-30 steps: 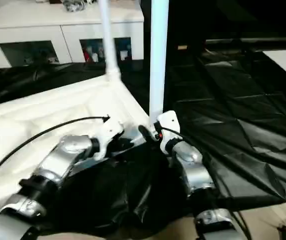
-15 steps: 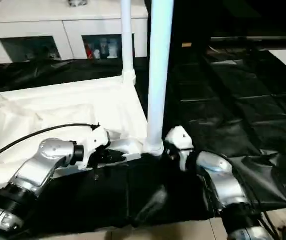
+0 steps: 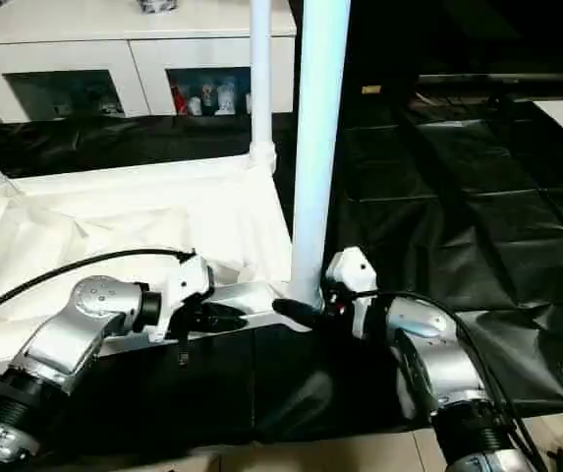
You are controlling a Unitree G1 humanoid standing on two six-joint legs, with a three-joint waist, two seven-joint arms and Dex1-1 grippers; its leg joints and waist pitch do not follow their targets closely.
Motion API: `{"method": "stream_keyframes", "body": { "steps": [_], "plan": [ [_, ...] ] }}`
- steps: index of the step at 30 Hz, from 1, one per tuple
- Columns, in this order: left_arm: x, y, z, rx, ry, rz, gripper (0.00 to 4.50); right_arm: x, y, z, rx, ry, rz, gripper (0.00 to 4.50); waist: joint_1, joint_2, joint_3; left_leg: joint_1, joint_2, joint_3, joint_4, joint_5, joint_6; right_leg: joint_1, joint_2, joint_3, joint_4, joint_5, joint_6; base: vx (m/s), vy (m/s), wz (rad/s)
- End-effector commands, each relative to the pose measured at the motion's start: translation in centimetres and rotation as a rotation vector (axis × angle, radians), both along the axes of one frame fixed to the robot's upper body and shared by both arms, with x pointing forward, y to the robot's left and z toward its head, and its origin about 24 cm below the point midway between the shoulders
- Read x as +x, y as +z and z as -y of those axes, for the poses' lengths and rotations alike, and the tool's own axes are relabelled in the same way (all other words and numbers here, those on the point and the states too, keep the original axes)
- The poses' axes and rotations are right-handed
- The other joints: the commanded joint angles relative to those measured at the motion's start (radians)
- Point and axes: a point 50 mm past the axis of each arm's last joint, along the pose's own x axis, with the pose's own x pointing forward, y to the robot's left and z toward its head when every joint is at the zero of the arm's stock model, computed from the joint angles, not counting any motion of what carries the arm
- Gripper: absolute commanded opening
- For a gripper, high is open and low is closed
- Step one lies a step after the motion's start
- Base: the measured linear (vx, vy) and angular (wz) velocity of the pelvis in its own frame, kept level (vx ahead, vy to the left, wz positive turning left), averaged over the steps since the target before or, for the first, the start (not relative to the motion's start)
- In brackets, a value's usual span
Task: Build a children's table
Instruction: Rotate leg to tighten
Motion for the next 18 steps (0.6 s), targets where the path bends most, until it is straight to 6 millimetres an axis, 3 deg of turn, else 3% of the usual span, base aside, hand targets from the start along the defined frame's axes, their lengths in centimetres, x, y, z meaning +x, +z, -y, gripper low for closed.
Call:
{"method": "stream_keyframes", "body": {
  "steps": [1, 15, 18],
  "plan": [
    [-0.8, -0.6, 0.3, -0.016, -0.04, -0.052, 0.0, -0.4, -0.4, 0.2, -0.023, 0.015, -0.017, 2.85, 0.001, -0.017, -0.05, 0.004, 0.033, -0.004, -0.051, -0.065, 0.142, 0.054, -0.053, 0.034, -0.055, 0.09, -0.287, 0.0, 0.0, 0.0],
    [-0.9, -0.8, 0.2, -0.01, -0.036, -0.062, 0.0, -0.3, -0.7, 0.1, -0.027, -0.001, -0.035, 2.64, 0.002, -0.02, -0.053, 0.003, 0.032, -0.005, -0.046, -0.062, 0.138, 0.055, -0.053, 0.034, -0.051, 0.087, -0.29, 0.0, 0.0, 0.0],
    [-0.4, -1.0, 0.4, -0.006, 0.031, -0.051, 0.0, 0.6, -1.3, -0.1, 0.011, -0.152, -0.055, 2.64, -0.003, -0.02, -0.051, 0.003, 0.032, -0.005, -0.048, -0.075, 0.126, 0.054, -0.053, 0.034, -0.052, 0.064, -0.29, 0.0, 0.0, 0.0]
  ]
}}
